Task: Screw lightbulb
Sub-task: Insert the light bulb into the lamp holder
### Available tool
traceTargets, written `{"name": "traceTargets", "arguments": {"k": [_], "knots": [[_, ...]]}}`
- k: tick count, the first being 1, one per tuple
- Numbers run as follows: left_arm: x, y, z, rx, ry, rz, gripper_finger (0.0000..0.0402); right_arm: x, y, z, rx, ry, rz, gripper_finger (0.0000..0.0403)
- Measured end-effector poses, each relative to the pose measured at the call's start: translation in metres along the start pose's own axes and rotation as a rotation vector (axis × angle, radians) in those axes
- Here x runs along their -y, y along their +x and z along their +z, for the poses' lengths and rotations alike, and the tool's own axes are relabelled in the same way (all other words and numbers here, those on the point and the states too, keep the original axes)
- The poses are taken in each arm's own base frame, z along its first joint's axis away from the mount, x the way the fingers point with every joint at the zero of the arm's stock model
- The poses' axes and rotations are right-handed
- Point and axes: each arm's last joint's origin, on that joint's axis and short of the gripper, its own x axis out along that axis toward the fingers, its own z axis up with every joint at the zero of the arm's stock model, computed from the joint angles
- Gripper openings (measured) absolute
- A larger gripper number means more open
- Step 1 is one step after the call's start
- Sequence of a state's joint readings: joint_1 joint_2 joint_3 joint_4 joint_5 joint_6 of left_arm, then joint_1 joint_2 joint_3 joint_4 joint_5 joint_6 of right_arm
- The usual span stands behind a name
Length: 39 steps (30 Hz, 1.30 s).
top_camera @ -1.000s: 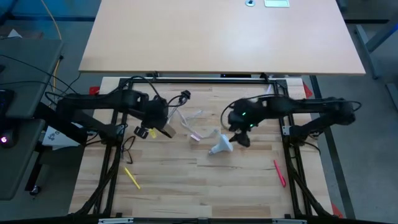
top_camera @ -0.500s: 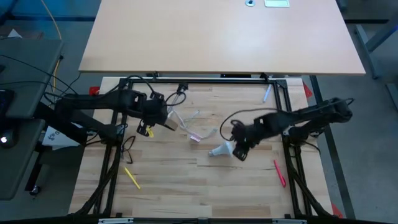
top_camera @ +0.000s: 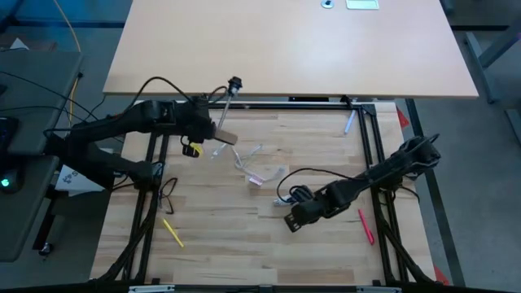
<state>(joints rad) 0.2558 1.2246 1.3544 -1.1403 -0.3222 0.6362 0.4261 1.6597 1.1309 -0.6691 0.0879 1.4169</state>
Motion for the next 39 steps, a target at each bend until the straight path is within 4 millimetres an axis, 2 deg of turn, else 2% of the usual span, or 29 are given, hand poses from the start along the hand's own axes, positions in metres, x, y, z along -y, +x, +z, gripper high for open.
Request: {"name": "traceTargets", "arguments": {"k": [8, 13, 18, 35, 39], "knots": [[0.000, -0.012, -0.006, 0.051, -0.137, -0.007, 0.0108, 0.021, 0.000, 0.013, 0.049, -0.047, -0.203, 0.0000], [0.000, -0.017, -0.009, 0.068, -0.236, 0.000, 0.0108, 0.025, 0.000, 0.029, 0.062, -0.118, -0.225, 0.0000], [0.000, -0.020, -0.010, 0.083, -0.295, 0.007, 0.0108, 0.032, 0.001, 0.054, 0.113, -0.165, -0.258, 0.0000], [0.006, -0.025, -0.002, 0.129, -0.343, 0.027, 0.0108, 0.050, -0.001, 0.136, 0.272, -0.247, -0.185, 0.0000], [0.007, -0.026, -0.002, 0.130, -0.362, 0.028, 0.0108, 0.055, -0.002, 0.149, 0.251, -0.270, -0.147, 0.0000]]}}
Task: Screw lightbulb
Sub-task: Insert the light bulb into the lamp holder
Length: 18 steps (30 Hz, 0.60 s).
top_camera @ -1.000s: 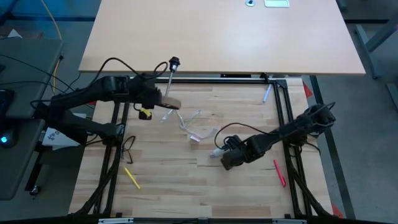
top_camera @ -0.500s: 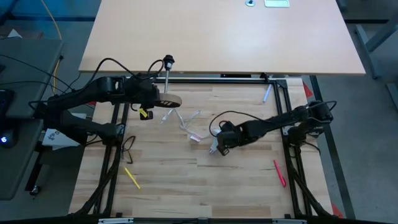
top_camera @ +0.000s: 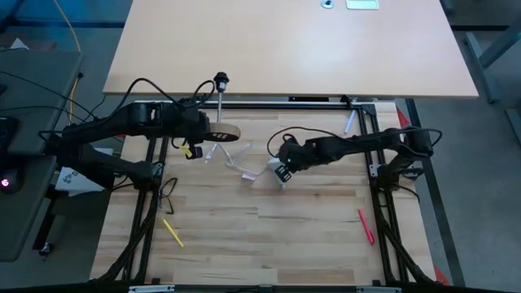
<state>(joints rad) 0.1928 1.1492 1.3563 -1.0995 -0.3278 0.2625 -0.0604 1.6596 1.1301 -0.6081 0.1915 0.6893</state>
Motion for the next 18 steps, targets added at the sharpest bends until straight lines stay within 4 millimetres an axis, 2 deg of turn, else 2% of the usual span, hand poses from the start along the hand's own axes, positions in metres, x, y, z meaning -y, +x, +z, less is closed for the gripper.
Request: {"name": "traceTargets", "arguments": {"k": [6, 12, 15, 18], "knots": [[-0.001, -0.001, -0.001, -0.001, -0.007, 0.014, 0.0108, 0.002, -0.002, 0.002, -0.036, -0.087, 0.055, 0.0000], [-0.001, -0.001, -0.001, -0.007, -0.036, 0.021, 0.0108, 0.009, -0.025, 0.001, -0.031, -0.173, 0.073, 0.0000], [-0.001, -0.001, -0.001, -0.007, -0.089, 0.021, 0.0108, 0.018, -0.035, 0.014, 0.022, -0.176, 0.146, 0.0000], [-0.001, -0.001, -0.001, -0.007, -0.153, 0.022, 0.0108, 0.032, -0.032, 0.032, 0.072, -0.142, 0.178, 0.0000]]}}
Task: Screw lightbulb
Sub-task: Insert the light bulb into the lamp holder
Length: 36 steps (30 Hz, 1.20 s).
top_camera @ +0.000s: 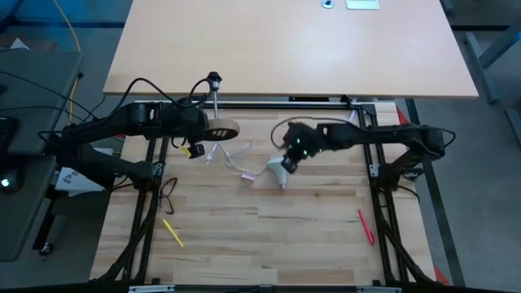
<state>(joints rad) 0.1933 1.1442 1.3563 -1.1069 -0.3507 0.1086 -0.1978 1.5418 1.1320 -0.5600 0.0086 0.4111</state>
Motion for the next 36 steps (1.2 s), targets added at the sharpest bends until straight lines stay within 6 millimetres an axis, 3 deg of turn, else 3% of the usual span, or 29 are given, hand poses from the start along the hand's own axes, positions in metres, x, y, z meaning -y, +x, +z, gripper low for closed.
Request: {"name": "traceTargets", "arguments": {"k": [5, 10, 17, 27, 36], "knots": [[0.005, -0.002, 0.001, 0.007, -0.081, 0.008, 0.0108, 0.036, 0.020, 0.011, -0.056, 0.078, 0.023, 0.0000], [0.011, -0.005, 0.001, 0.020, -0.123, 0.031, 0.0108, 0.050, 0.028, 0.013, -0.094, 0.051, 0.061, 0.0000], [0.022, -0.002, 0.005, 0.021, -0.184, 0.049, 0.0108, 0.049, 0.029, 0.012, -0.114, 0.002, 0.114, 0.0000], [0.047, 0.009, 0.013, 0.006, -0.180, 0.059, 0.0108, 0.051, 0.050, 0.008, -0.160, 0.014, 0.113, 0.0000], [0.062, 0.008, 0.014, 0.024, -0.222, 0.070, 0.0108, 0.044, 0.049, -0.001, -0.234, -0.002, 0.103, 0.0000]]}}
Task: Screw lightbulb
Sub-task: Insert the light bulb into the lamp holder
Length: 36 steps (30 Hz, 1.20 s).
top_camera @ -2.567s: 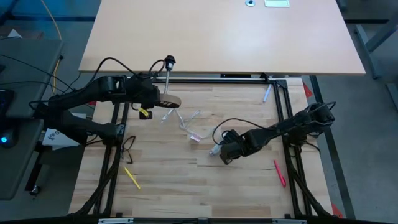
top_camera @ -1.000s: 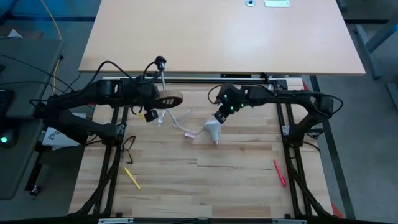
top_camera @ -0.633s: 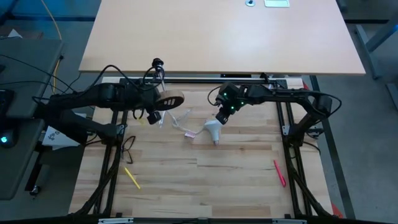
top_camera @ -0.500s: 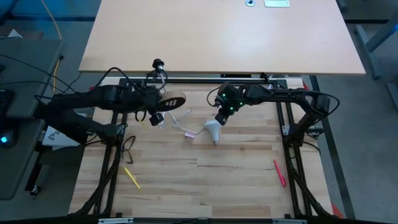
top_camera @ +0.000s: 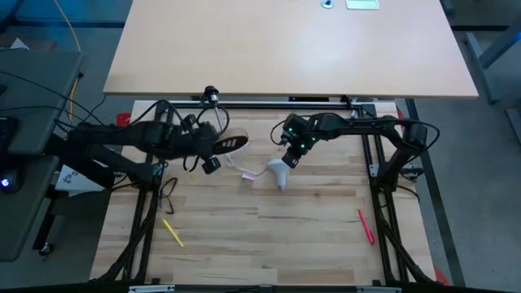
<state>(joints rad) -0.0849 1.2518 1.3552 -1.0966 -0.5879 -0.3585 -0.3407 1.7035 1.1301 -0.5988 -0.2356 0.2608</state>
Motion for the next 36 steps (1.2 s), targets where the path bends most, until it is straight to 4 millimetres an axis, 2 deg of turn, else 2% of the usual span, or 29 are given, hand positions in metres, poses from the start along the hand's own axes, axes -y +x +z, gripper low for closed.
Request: {"name": "traceTargets", "arguments": {"k": [13, 28, 36], "knots": [[0.017, -0.013, -0.008, 0.035, 0.004, -0.014, 0.0108, -0.032, 0.007, -0.017, -0.090, -0.028, 0.005, 0.0000], [0.025, -0.026, -0.024, 0.006, 0.019, 0.029, 0.0108, -0.092, 0.017, -0.050, -0.154, -0.039, 0.033, 0.0000], [0.030, -0.031, -0.030, -0.001, 0.057, 0.015, 0.0108, -0.129, 0.020, -0.075, -0.159, -0.001, 0.023, 0.0000]]}}
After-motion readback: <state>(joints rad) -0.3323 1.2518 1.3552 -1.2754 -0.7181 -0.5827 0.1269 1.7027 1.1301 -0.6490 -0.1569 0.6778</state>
